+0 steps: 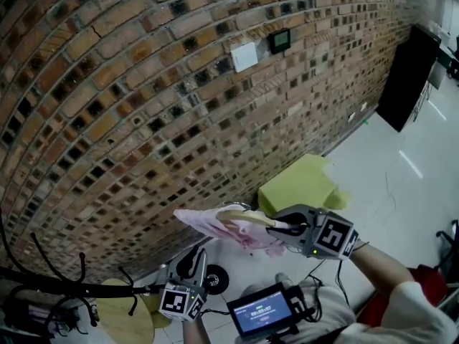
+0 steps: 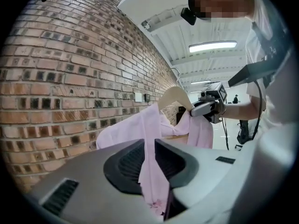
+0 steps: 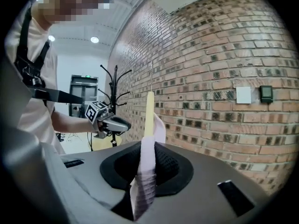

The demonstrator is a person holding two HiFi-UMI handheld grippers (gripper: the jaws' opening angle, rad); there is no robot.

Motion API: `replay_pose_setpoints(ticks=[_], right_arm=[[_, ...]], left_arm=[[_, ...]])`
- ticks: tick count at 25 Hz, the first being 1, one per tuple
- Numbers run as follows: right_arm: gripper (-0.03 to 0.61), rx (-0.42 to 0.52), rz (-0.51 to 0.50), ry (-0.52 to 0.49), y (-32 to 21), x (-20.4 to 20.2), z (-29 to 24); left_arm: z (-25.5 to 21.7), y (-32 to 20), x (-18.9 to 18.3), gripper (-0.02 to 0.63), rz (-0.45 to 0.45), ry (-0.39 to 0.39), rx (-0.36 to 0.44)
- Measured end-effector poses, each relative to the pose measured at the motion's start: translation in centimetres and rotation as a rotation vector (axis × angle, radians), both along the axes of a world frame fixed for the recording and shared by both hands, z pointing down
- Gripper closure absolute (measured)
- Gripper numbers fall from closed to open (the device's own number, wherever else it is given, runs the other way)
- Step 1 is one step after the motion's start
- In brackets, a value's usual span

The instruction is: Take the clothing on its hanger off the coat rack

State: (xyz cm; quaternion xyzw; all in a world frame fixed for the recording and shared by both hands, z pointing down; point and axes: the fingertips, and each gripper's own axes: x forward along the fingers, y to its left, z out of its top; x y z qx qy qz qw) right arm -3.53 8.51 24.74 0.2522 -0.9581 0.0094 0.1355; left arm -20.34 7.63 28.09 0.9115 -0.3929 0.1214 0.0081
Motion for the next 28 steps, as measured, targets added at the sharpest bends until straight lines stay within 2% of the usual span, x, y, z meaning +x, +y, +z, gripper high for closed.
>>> replay_pose_setpoints(ticks=[6,13,19,28], right_arm=[[0.529,0.007,0.120,0.001,-1.2,5.0,0.1],[0.529,0.002,0.258,0.007,-4.0,8.4,0.1],[0.529,0.004,0.383,0.004,-7.2,10.2,-0.7],[0.529,0.026,0.560,-0.015,-14.1,13.8,0.5]], left_arm=[[-0.5,-1.8,4.3,0.549,0.072,-0.005,-0.007],[0.1,-6.5,7.8,0.559,0.185,0.001,-0.028],[-0.3,-11.1,9.8,0.588,0.326,-0.007,-0.038],[2.2,-19.3,11.8,0.603,0.451,0.015,-0.039]])
